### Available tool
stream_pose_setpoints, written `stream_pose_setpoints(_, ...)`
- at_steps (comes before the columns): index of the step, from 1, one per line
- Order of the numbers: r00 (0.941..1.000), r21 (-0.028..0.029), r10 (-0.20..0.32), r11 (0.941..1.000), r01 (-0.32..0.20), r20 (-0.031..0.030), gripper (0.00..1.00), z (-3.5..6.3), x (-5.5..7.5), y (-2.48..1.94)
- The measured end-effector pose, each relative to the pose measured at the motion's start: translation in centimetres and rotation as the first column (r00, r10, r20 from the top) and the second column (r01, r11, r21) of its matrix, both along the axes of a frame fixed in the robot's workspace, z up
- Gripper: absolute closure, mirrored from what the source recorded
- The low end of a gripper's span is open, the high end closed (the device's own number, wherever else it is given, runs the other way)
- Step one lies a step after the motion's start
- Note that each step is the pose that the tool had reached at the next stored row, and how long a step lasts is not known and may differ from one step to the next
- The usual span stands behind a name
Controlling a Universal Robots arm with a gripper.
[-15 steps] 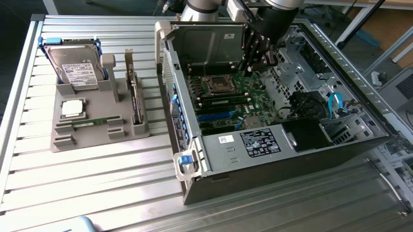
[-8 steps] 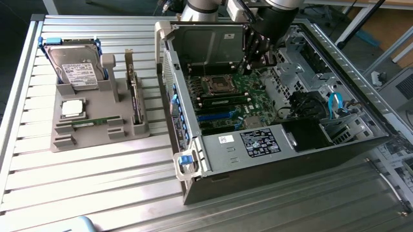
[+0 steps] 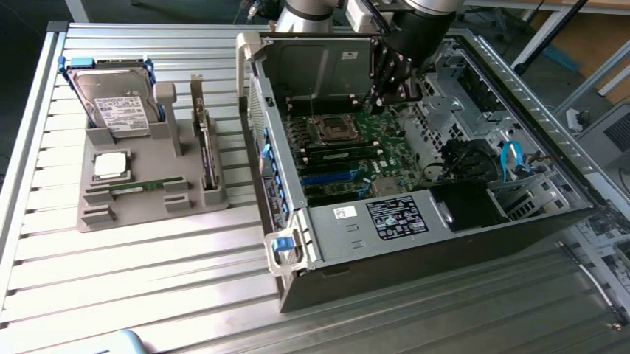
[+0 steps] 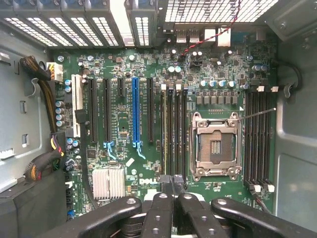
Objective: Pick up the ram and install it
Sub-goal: 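Press down the ram until it locks into place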
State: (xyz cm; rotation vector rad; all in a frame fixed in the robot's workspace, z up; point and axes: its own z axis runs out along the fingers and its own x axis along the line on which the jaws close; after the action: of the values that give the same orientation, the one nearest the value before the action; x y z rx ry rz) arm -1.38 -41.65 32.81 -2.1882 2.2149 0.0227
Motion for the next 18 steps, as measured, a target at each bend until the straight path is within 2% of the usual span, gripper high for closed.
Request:
stream_pose_setpoints(8,1.0,-0.0001,0.0,1.0,0.0,-0.0001,0.89,0.0,0.1,0.0)
stream_pose_setpoints(18,1.0,0.0,0.0,1.0,0.0,0.0,0.89,0.0,2.7,0.01)
